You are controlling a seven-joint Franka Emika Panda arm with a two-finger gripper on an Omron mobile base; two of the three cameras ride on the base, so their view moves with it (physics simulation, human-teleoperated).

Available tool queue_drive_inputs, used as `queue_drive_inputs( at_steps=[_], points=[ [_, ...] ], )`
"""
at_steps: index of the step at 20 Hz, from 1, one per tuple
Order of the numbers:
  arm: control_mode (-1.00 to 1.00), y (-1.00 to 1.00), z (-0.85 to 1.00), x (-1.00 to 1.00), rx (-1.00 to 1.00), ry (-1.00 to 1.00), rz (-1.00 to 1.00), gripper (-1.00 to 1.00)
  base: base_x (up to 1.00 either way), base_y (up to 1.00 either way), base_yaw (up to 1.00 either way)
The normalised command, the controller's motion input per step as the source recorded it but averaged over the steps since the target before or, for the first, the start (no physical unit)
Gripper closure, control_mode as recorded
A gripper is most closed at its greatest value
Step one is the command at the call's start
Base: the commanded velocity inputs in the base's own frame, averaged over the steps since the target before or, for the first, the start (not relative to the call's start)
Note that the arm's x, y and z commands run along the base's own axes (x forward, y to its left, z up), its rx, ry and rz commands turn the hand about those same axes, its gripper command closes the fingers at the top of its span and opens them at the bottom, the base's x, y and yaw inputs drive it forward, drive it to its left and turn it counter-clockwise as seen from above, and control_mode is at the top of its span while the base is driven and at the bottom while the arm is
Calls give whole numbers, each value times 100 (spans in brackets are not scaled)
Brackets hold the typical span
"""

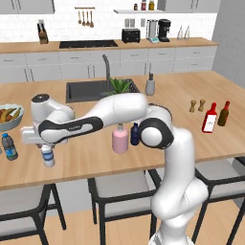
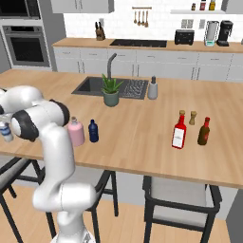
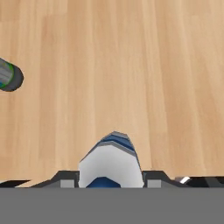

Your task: Move the plastic bottles in the middle to the plastics group, and the glass bottles in the middle to the glass group.

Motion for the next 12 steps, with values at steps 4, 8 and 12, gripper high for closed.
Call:
queue_drive_inputs(
  at_steps=[4, 8, 12],
  points=[
    [-100, 16, 3, 0, 0, 0, 0, 100, 0, 0, 0],
    [-100, 4, 0, 0, 4, 0, 0, 100, 0, 0, 0],
    [-100, 0, 0, 7, 11, -2, 0, 100, 0, 0, 0]
  ],
)
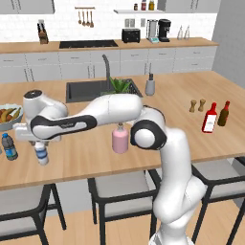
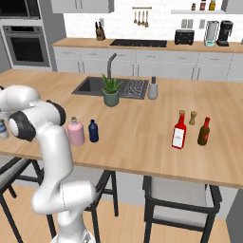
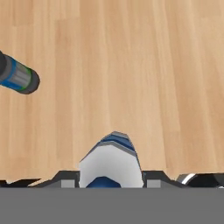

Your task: Move the plastic bottles in the middle to the plastics group, and the glass bottles in the middle to the glass group.

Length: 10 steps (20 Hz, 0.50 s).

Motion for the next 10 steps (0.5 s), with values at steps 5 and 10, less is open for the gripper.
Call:
queue_drive_inputs(
  at_steps=[5, 10],
  points=[
    [-100, 10, -4, 8, 7, -4, 0, 100, 0, 0, 0],
    [-100, 27, -23, 5, 0, -3, 0, 100, 0, 0, 0]
  ],
)
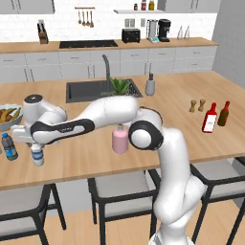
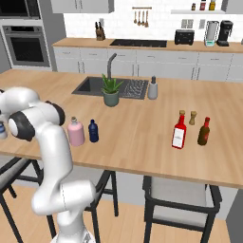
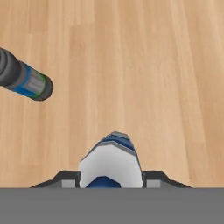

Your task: Move the plastic bottles in the middle to the plastics group, and the glass bottles in the middle to the glass group.

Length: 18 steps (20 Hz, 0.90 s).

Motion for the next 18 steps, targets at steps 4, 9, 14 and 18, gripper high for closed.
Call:
queue_drive_inputs(
  at_steps=[4, 9, 14, 18],
  points=[
    [-100, 25, -13, 3, 0, 0, 0, 100, 0, 0, 0],
    [-100, 18, -2, 2, 0, 0, 0, 100, 0, 0, 0],
    [-100, 6, -12, 0, 0, 0, 0, -100, 0, 0, 0],
    [-100, 0, -4, 1, 0, 0, 0, -100, 0, 0, 0]
  ],
)
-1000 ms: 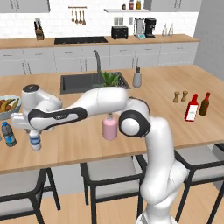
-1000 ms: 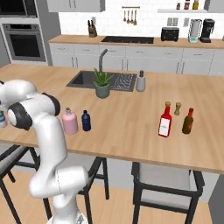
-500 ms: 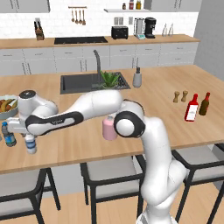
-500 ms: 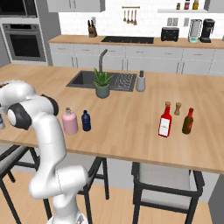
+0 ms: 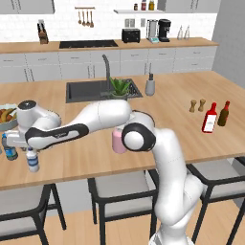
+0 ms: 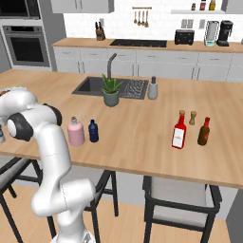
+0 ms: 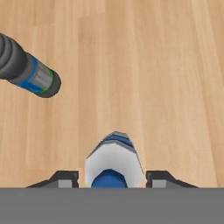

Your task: Move the plastic bottles in the middle to the plastics group, and the glass bottles in the middle to the glass group.

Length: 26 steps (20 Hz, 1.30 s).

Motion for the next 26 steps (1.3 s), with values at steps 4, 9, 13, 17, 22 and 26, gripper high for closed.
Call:
queue_drive_inputs(
  at_steps=[4, 9, 13, 17, 22, 26],
  points=[
    [-100, 0, 0, 0, 0, 0, 0, -100, 0, 0, 0],
    [-100, 0, 17, 0, 0, 0, 0, -100, 0, 0, 0],
    [-100, -8, 45, -3, 0, 0, 0, -100, 0, 0, 0],
    [-100, -39, 47, -29, 0, 0, 0, -100, 0, 0, 0],
    [-100, -81, 25, -55, 0, 0, -6, -100, 0, 0, 0],
    [-100, -96, 26, -34, 0, 2, -6, -100, 0, 0, 0]
  ],
)
